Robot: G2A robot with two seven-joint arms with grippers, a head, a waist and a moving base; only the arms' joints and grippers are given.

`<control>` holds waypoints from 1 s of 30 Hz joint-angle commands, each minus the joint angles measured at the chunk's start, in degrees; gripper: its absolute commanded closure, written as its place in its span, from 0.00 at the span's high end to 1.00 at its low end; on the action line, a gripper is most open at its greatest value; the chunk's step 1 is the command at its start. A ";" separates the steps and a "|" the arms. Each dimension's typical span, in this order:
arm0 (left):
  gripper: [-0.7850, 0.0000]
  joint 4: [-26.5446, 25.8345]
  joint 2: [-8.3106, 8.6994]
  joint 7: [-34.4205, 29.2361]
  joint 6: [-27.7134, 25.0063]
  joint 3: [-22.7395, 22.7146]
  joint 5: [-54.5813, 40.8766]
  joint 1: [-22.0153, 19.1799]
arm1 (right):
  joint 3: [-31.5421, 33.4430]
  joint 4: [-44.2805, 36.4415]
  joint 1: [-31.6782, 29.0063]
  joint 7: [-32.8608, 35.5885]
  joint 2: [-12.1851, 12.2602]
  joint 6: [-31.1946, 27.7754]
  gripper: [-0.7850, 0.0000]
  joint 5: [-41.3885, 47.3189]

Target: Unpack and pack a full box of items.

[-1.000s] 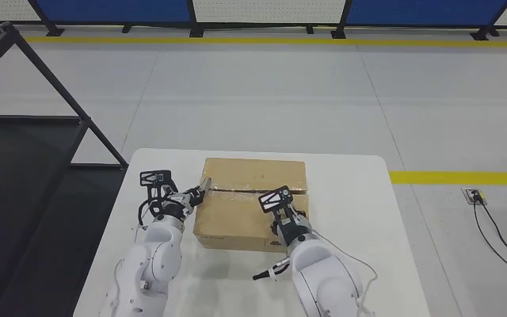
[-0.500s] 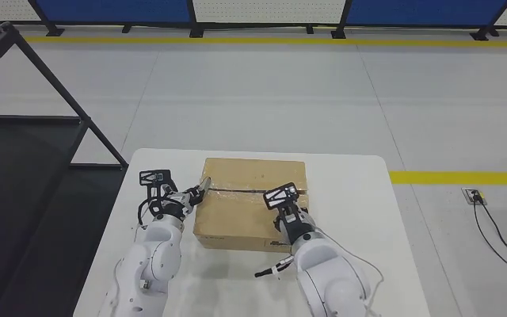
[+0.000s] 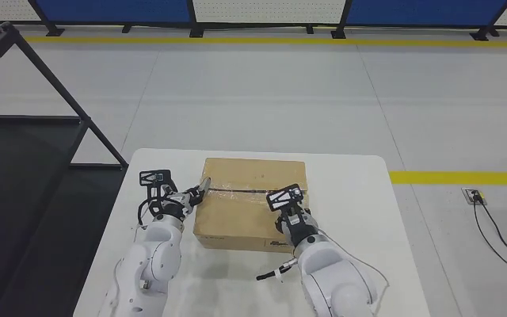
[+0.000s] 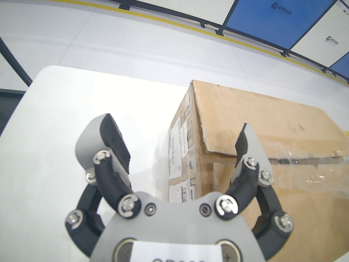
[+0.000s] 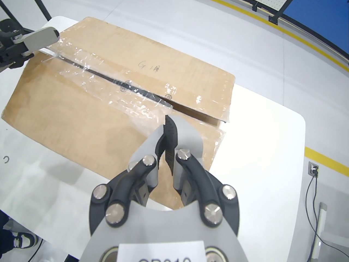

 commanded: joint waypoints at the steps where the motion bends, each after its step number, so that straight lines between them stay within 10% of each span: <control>1: 1.00 -0.04 0.00 -0.08 -0.07 0.11 -0.04 0.01 | 0.57 -0.63 -0.29 -1.28 -0.10 0.64 1.00 1.98; 14: 1.00 0.39 -0.05 -0.15 -0.01 0.73 0.23 -0.56 | 2.10 0.33 -1.34 -6.41 0.08 0.34 1.00 1.51; 27: 1.00 0.46 -0.04 -0.46 0.07 1.03 0.74 -0.89 | 6.19 3.40 3.09 -10.15 2.66 -32.70 1.00 -5.89; 28: 1.00 0.46 -0.04 -0.44 0.10 1.05 0.73 -0.89 | 6.58 3.93 3.72 -9.88 2.69 -33.44 0.93 -5.02; 30: 1.00 0.44 -0.06 -0.29 0.29 1.04 0.64 -0.86 | 7.11 4.93 4.60 -9.78 2.75 -34.47 0.40 -3.48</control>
